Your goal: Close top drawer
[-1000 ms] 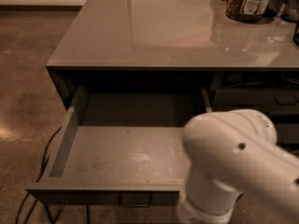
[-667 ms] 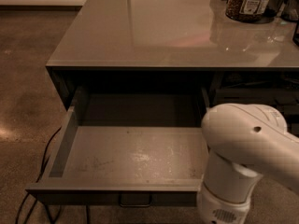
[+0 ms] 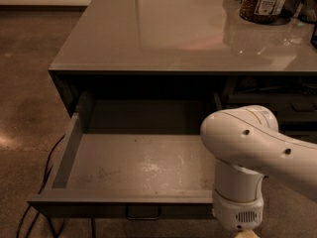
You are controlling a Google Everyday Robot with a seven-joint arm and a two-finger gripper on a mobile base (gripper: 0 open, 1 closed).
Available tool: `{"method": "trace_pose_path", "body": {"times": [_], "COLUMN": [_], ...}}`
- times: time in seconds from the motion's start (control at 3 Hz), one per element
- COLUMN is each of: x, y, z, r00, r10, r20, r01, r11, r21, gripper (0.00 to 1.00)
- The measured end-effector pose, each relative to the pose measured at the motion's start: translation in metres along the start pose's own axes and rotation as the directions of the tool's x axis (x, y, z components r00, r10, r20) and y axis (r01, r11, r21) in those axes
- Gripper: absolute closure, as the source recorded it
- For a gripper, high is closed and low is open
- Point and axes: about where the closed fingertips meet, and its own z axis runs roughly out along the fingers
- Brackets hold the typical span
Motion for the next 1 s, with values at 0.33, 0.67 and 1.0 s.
{"method": "trace_pose_path", "body": {"times": [0.33,0.67,1.0], "x": [0.012,0.012,0.017], "y": [-0.015,-0.016,-0.036], "z": [0.005,0.005,0.001], "r00": [0.998,0.998,0.996], "r10": [-0.04,-0.04,-0.039], "r20": [-0.057,-0.057,-0.078], "r01": [0.04,0.04,0.04], "r11": [0.9992,0.9992,0.9992], "r21": [-0.001,0.0,0.003], "gripper": [0.0,0.0,0.0]}}
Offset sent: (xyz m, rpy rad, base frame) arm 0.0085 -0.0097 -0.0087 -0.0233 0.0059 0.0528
